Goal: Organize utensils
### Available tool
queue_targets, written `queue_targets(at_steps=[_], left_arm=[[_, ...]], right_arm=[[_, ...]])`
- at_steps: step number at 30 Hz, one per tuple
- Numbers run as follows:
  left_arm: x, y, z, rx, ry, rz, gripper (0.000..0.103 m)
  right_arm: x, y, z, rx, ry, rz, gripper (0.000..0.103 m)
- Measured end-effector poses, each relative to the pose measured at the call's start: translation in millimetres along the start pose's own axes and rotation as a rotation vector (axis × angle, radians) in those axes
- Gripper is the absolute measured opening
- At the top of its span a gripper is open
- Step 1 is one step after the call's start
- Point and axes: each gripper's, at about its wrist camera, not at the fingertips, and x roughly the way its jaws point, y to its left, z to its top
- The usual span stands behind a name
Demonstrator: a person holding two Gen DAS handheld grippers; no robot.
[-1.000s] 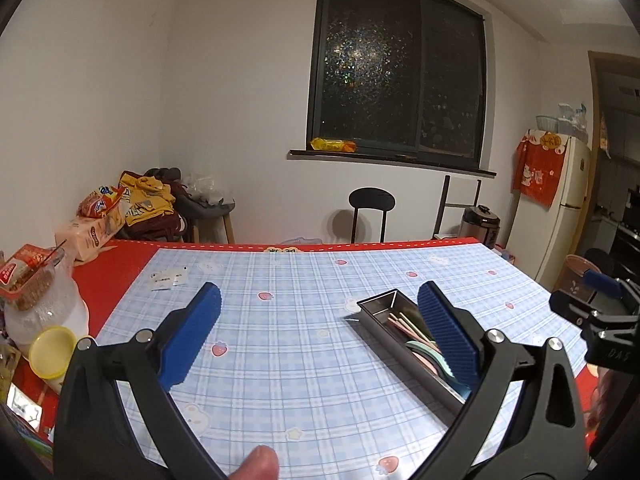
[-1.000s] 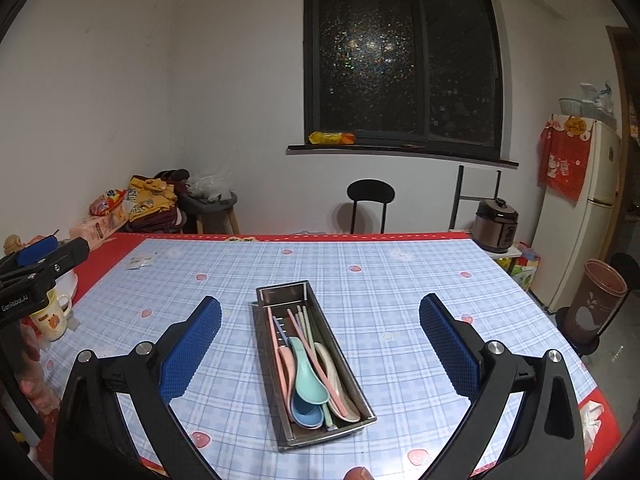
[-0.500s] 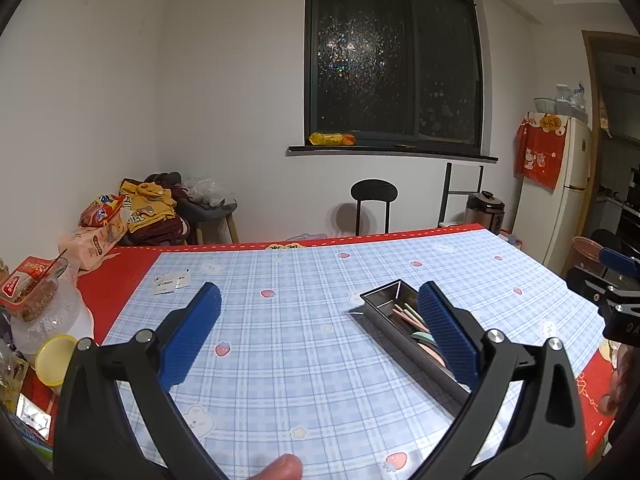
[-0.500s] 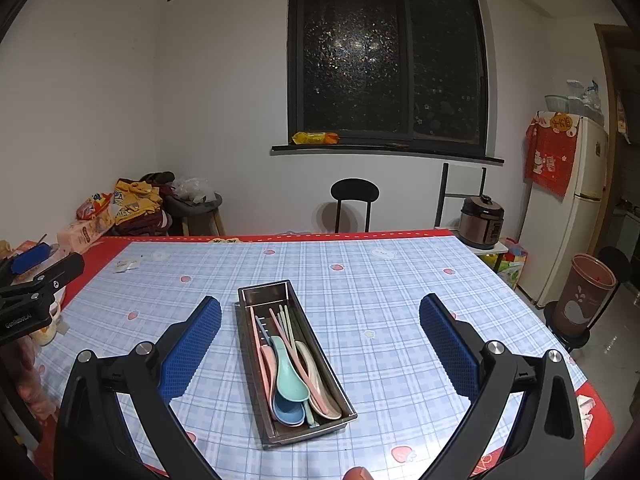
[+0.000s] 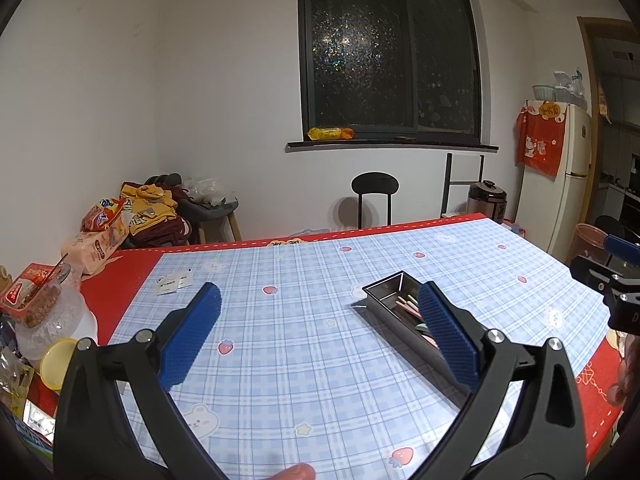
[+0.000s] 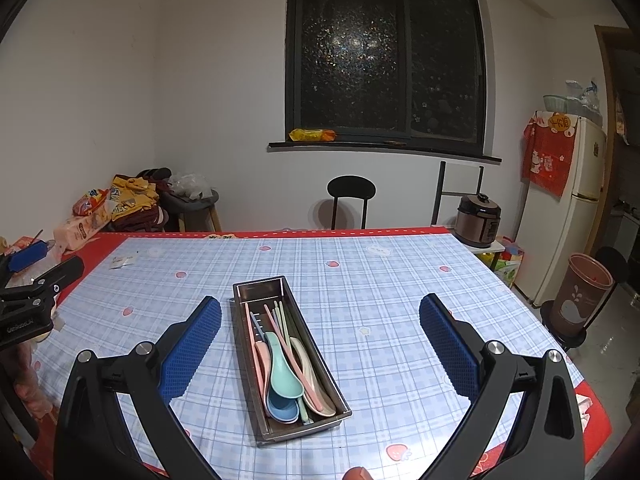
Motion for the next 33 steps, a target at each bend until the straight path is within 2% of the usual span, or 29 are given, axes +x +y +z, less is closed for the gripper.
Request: queue_targets(at_steps=[33], left_arm=[[5.4, -6.2, -3.9, 0.03, 0.019, 0.001, 0.097]], right_arm=[[8.5, -8.4, -5.9, -0.006, 0.034, -0.022, 0.097]])
